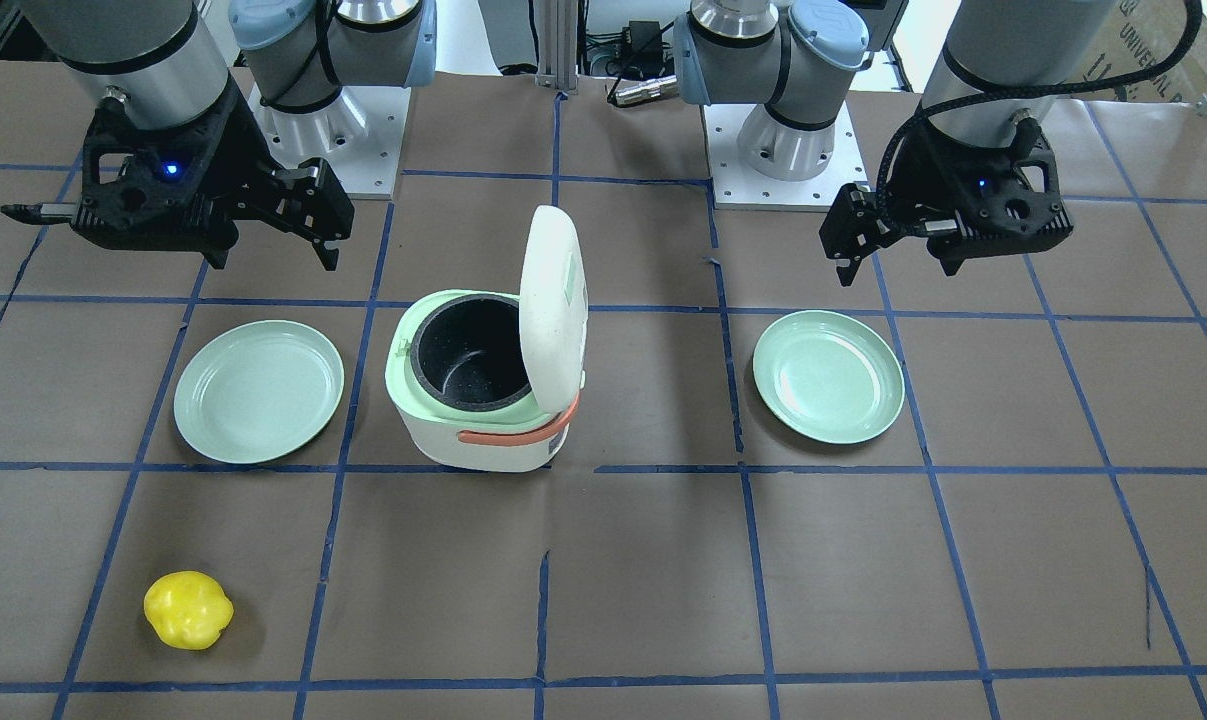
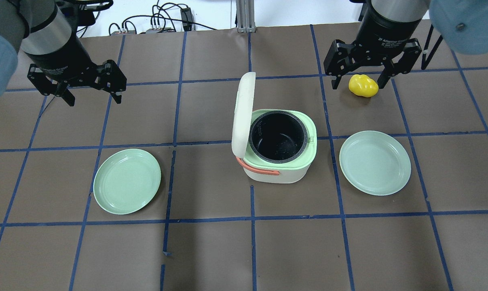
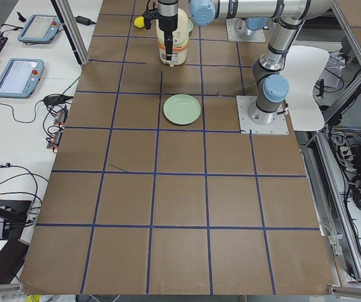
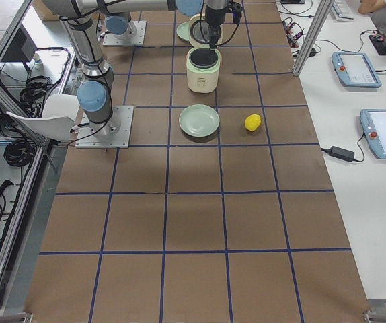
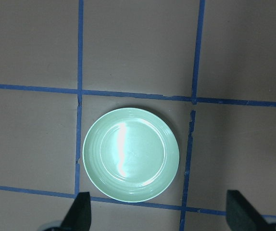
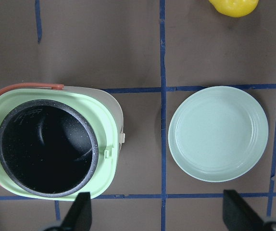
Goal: Press rice cooker button
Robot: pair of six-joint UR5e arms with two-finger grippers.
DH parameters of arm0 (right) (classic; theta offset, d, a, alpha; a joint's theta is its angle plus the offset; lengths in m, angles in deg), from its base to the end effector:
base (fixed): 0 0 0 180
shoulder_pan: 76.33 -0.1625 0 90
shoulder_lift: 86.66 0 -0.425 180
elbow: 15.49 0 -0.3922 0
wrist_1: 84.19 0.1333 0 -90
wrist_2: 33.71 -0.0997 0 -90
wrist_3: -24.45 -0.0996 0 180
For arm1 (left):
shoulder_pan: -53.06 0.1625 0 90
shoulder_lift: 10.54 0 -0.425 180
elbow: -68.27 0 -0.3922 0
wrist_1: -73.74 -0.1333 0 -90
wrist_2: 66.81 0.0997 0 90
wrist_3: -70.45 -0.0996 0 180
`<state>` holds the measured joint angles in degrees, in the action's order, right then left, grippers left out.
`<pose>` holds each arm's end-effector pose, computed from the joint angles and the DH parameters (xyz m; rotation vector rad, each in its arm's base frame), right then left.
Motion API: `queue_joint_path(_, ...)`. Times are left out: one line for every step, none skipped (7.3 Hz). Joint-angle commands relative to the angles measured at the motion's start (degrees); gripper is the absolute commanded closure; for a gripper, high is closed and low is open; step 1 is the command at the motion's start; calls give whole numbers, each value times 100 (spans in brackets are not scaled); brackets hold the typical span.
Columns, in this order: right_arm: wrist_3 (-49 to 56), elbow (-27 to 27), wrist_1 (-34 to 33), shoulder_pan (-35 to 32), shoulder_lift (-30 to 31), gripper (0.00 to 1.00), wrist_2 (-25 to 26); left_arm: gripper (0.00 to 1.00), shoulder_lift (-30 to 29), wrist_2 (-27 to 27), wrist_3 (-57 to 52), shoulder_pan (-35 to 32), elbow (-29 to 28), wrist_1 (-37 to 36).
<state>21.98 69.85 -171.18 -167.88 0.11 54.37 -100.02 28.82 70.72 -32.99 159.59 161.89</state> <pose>0.1505 -0.5091 0.4944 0.0257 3.1086 0.0447 -0.0895 -0.4972 0.4847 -0.1134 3.0406 -0.0231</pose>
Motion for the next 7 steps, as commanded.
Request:
queue_joint_path(9,44,-91,5,6,4,16,0,0,0,0,0,0,0)
queue_joint_path(1,9,-99,6,-2,4,16,0,0,0,0,0,0,0)
queue_joint_path(-17,0,-100,6,-2,4,16,0,0,0,0,0,0,0)
queue_joint_path(-17,0,-108,6,-2,4,16,0,0,0,0,0,0,0)
queue_joint_path(-8,-9,-108,14,-2,4,25,0,0,0,0,0,0,0)
queue_joint_path(18,0,-100,58,-2,4,42,0,0,0,0,0,0,0)
queue_joint_path(9,-18,-100,32,-2,4,120,0,0,0,0,0,0,0)
